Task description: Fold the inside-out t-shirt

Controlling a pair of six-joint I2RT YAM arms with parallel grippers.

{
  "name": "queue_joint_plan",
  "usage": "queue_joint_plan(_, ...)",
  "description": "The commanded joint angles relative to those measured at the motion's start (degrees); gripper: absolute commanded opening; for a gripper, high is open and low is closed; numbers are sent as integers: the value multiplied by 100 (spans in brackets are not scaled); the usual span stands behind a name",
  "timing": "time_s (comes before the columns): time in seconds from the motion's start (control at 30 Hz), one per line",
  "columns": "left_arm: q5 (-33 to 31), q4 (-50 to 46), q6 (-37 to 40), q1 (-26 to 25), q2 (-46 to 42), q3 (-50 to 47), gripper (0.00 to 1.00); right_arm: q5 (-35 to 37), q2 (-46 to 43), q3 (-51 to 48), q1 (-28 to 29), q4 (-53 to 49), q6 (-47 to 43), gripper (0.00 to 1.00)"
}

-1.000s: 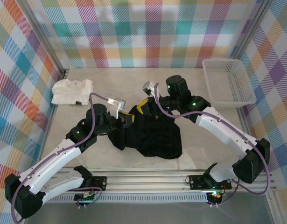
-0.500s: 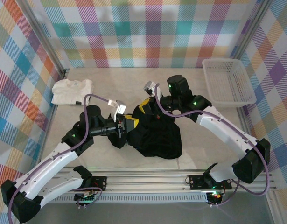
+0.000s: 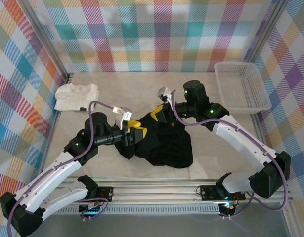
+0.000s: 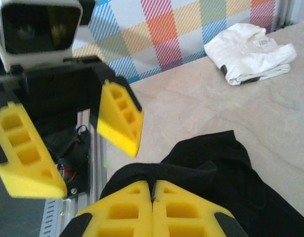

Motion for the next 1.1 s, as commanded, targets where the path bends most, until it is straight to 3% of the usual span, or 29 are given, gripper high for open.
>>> queue_joint_plan(0.0,-620,-343,50,-18,-184,40,66,-473,-186,-186,-4,177,-231,0)
queue_joint_plan(0.13,-1976,-760,-243,-8,-266,114,69,-496,-415,-496,-3,-123,-145,0)
queue_joint_plan(0.23,-3182,-1133,-542,3,-194,184,72,-399,-752,-1342,-3,-56,611,1)
queue_joint_plan(0.33,-3661,-1115,-667,26,2,116,73,66,-1128,-2277,-5,-91,1406,3)
queue_joint_plan(0.43,-3775,-967,-732,43,452,117,74,1536,-1054,-2587,-12,-670,2018,24)
queue_joint_plan(0.53,-3921,-1022,-840,114,1100,316,75,3234,-643,-2047,-21,-1247,2037,38)
queue_joint_plan(0.63,-3616,-926,-1020,531,1708,436,76,4105,-346,-1791,-21,-348,1814,49)
queue_joint_plan(0.73,-3304,-776,-1168,1104,2264,482,77,4466,531,-1373,-97,612,1557,58)
queue_joint_plan(0.83,-3114,-699,-1214,1585,2750,469,78,4733,1807,-465,-193,433,1310,60)
queue_joint_plan(0.97,-2333,-278,-1383,2087,3498,451,80,4334,2851,167,-449,-3,1283,69)
queue_joint_plan(1.07,-1942,-18,-1478,2144,4054,582,82,3809,3226,336,-452,-189,1310,76)
